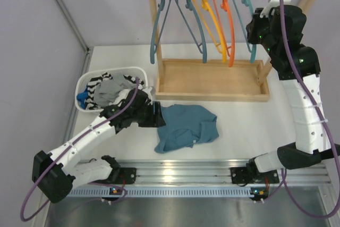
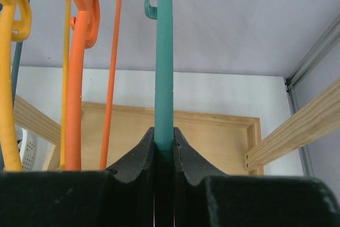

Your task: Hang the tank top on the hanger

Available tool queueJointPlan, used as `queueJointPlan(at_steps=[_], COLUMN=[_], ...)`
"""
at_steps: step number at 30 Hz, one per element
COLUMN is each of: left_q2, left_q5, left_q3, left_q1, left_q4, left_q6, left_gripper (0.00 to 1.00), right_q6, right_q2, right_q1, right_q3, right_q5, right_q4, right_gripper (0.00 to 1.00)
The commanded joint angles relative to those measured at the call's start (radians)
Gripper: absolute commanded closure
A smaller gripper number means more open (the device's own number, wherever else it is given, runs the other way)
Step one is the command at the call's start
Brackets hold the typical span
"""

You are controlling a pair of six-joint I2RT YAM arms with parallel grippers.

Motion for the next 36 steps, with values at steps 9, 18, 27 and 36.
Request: queueJointPlan(at_steps=[9, 18, 27, 36], left_q2=[-0.016, -0.016, -0.035, -0.063], left_q5=[0.009, 0.006, -0.083, -0.116], left_q3=[-0.013, -0.016, -0.067, -0.205], left_q1=[-0.003, -0.003, -0.003, -0.004], left_q4=[0.037, 0.037, 0.032, 0.075], left_q6=[-0.003, -0.003, -0.091, -0.186], left_gripper=[0.37, 0.34, 0.34, 0.36], right_q6=[0.01, 0.068, 0.229, 0.369], right_q2=[-0.149, -0.287, -0.555, -0.747], right_q1=[0.013, 0.013, 0.016, 0.273], right_q3=[-0.138, -0.327, -0.77, -1.049], right_q5=[0.025, 0.091, -0.044, -0.113], right_q4=[0.154, 0.057, -0.046, -0.052], right_gripper=[1.0, 1.0, 1.0, 1.0])
